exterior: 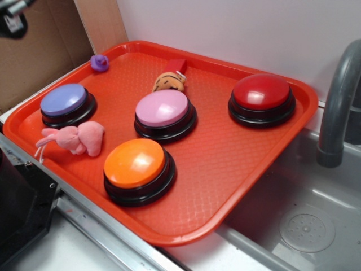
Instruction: Push the purple button.
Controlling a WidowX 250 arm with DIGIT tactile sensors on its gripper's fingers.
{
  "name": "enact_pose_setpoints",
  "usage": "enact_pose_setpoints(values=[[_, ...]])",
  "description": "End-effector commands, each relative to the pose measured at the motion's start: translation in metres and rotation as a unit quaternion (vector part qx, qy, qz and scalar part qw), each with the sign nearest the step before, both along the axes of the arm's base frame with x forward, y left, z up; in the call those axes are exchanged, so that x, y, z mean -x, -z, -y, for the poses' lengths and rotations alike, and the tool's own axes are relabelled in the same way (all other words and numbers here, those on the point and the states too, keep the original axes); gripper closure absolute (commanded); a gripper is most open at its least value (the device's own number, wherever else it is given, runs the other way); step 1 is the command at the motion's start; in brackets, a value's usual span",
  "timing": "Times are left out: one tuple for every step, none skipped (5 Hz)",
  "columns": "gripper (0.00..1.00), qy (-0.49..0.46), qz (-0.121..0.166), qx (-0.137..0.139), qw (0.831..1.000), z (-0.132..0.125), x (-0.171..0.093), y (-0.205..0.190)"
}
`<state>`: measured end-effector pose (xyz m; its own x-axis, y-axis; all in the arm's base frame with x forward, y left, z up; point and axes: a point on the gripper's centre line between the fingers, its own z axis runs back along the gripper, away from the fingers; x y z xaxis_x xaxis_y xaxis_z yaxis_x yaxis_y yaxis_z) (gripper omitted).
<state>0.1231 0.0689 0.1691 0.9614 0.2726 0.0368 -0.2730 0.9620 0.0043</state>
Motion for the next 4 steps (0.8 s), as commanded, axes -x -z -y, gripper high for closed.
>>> enact_pose_setpoints(values=[[0.00,-0.017,0.019,-0.058,0.998,-0.053,-0.035,0.057],[0.00,-0.003,0.019,-0.050,0.999,-0.057,-0.060,0.080],[0.00,-0.003,0.019,-0.050,0.999,-0.057,-0.060,0.080],[0.00,-0.003,0.019,-0.050,0.999,-0.057,-0.060,0.080]])
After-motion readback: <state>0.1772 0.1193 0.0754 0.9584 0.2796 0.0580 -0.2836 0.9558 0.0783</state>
